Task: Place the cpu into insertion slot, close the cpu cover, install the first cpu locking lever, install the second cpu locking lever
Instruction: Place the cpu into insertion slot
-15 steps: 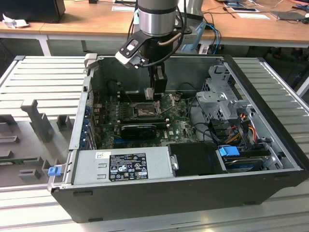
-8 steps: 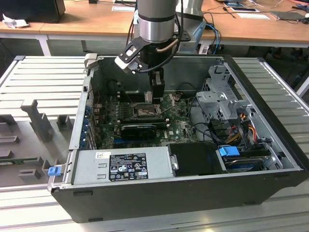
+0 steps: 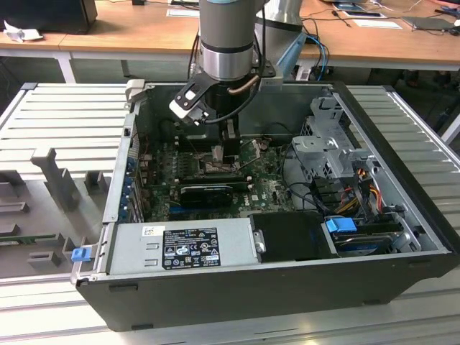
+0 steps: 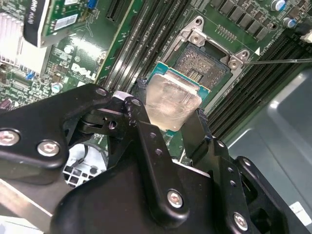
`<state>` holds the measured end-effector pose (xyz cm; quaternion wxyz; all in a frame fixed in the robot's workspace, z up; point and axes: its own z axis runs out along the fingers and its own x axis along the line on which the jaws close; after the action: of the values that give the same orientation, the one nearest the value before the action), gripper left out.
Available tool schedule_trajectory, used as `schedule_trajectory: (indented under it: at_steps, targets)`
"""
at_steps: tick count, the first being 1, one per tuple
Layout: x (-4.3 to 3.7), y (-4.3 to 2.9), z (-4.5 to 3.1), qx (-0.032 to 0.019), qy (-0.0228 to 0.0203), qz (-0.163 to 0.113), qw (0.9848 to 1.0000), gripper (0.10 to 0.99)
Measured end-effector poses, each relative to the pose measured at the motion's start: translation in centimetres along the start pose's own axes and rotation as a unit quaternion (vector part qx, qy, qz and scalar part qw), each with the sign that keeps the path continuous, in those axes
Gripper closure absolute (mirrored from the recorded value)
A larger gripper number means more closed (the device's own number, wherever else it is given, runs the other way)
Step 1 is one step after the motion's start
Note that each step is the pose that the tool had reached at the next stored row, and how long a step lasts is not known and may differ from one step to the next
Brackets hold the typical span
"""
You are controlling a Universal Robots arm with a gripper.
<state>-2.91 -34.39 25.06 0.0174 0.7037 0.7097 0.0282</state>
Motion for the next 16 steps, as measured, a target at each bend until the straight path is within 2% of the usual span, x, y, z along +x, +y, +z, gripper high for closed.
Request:
schedule_trajectory:
  at_steps: [2,8,11,13,16]
  targets:
    - [0.27,-0.06,0.53,0.0001,-0.0001,0.0,1.0,0.557]
    - [0.93,-0.14,0.98,0.0001,-0.0001,0.0,1.0,0.557]
    - [1.14,-0.5,1.25,0.0,0.0,0.0,1.0,0.557]
    - [1.31,-1.04,1.6,-0.0001,0.0,-0.001,1.0,0.557]
    - [1.52,-1.2,2.04,-0.0001,0.0,-0.001,1.0,0.557]
